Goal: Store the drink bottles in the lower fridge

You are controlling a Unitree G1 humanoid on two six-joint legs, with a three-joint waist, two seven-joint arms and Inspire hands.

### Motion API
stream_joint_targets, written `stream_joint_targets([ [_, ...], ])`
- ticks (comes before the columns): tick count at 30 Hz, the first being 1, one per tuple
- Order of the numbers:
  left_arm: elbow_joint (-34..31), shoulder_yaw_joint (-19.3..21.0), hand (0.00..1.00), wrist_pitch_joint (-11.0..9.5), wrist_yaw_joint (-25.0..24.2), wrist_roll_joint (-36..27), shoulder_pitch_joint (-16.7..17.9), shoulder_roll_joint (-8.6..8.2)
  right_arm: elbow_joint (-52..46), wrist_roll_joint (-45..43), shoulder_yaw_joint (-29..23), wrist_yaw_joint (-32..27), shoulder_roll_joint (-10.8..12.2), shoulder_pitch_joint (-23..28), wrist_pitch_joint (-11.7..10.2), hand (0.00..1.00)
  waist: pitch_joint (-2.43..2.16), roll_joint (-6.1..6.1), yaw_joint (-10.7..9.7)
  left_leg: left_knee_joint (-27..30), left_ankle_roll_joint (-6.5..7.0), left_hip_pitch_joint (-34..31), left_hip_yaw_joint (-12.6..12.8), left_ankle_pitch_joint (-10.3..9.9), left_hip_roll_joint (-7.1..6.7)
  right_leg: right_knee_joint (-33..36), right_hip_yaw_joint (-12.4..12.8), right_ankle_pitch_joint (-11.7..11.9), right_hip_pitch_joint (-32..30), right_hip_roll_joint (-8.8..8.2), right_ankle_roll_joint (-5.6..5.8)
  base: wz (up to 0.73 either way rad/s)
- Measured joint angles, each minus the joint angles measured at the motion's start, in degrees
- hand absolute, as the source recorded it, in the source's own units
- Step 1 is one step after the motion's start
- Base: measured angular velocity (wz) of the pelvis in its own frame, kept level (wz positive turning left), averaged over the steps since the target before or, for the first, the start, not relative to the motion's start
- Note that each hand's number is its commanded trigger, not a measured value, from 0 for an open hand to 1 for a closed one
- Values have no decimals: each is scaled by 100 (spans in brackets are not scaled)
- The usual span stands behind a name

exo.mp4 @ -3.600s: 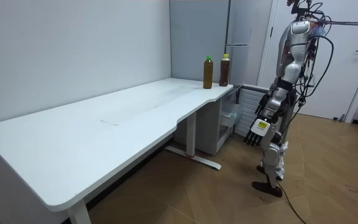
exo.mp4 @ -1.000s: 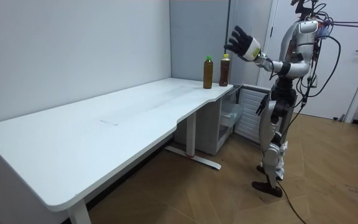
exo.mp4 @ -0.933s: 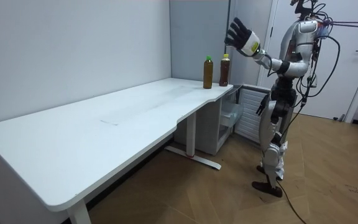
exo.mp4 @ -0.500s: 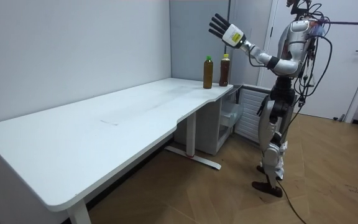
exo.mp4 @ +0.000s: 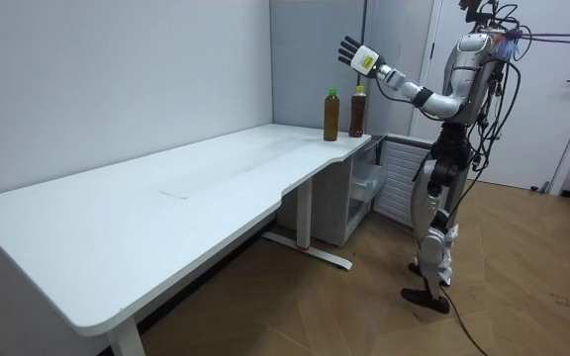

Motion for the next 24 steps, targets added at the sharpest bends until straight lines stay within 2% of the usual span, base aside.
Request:
stream_joint_targets([
  [6, 0, -5, 0, 106, -371, -115, -3, -3, 2, 2, 3, 15, -41, 0, 30, 0, -8, 54, -18, 10, -1, 23, 22, 0, 13, 0, 18, 4, -7, 10, -7, 0],
  [14, 4, -5, 0, 252, -502, -114, -3, -3, 2, 4, -16, 15, -54, 5, 66, 0, 4, 66, -20, -26, -2, 28, 31, 0, 17, -1, 28, 5, 0, 16, -9, 0],
  [17, 51, -18, 0, 283, -508, -114, -3, -3, -5, 6, -32, 11, -54, 5, 68, 0, 25, 56, -23, -31, -3, 26, 43, 0, 20, -12, 36, 5, -2, 19, -9, 0],
  [24, 458, -24, 0, 368, -507, -111, -2, -3, -15, 32, -28, -64, -53, 3, 72, 0, 39, 53, -15, -42, -3, 22, 72, 0, 21, -24, 34, 5, -3, 21, -9, 0],
])
